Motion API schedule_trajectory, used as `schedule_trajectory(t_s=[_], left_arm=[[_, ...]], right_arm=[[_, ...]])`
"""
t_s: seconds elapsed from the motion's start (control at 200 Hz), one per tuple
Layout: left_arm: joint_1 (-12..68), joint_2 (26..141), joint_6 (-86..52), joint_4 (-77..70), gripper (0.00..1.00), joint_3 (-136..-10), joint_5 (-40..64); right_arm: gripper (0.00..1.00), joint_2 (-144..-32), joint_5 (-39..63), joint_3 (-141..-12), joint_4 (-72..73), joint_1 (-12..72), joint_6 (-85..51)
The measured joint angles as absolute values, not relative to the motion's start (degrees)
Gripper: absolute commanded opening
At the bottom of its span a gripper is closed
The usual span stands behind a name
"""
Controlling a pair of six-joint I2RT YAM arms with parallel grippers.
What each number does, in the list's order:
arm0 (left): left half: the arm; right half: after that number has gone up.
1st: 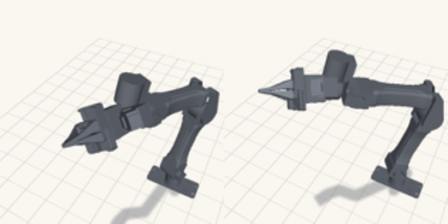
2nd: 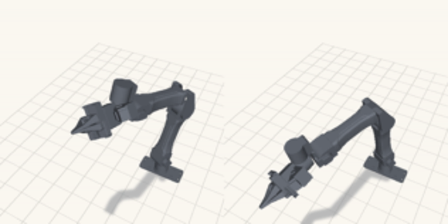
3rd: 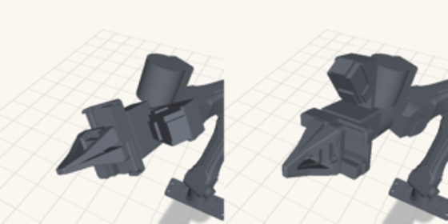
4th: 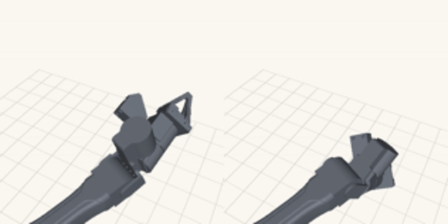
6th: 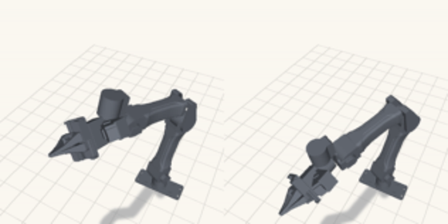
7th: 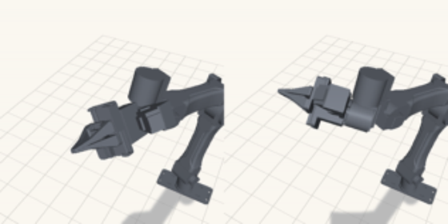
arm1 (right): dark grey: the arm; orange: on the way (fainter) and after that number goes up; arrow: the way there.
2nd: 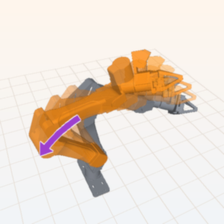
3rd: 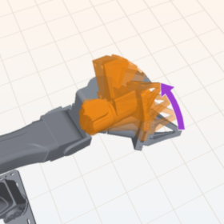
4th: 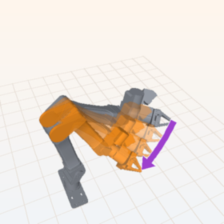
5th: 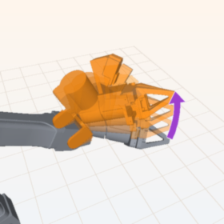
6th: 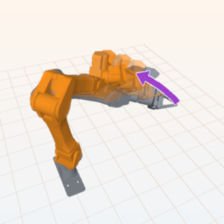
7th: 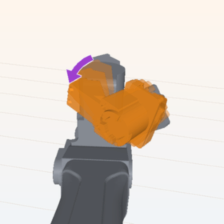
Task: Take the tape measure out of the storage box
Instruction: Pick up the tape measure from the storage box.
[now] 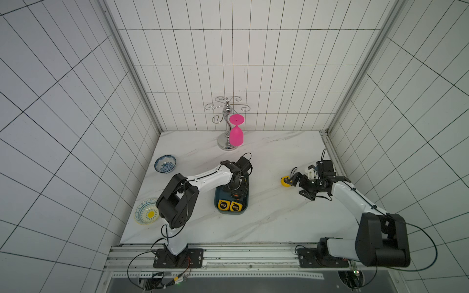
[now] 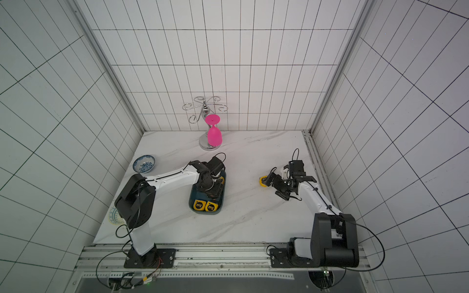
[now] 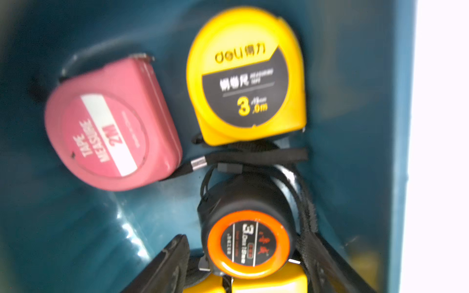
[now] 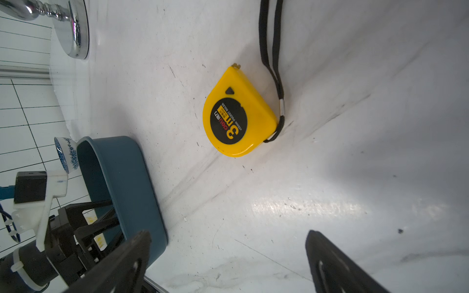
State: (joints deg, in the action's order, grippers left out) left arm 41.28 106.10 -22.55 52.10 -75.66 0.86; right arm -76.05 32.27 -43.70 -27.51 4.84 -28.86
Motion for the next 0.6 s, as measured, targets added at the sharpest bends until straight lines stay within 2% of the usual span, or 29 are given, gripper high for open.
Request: schedule_trajectory(t_s=[0.135, 0.38, 0.475, 0.6], left_arm=[[41.28, 107.57, -22.52, 51.66, 0.76, -75.99, 0.80], [41.28, 110.17, -22.96, 51.24, 0.69, -76.03, 0.16], [41.32, 110.19, -23.24, 50.89, 0.61, -76.03, -0.08], [41.32, 110.24, -23.59, 50.37, 0.44, -76.03, -0.25]], right_arm=[[0.99, -76.05, 32.27, -43.70, -27.51, 4.84, -28.80], [0.99, -76.05, 32.29, -43.70, -27.49, 4.84, -28.71], [0.99, -76.05, 32.29, -43.70, -27.49, 4.84, -28.71], [0.99, -76.05, 32.32, -43.70, -27.46, 4.86, -28.71]])
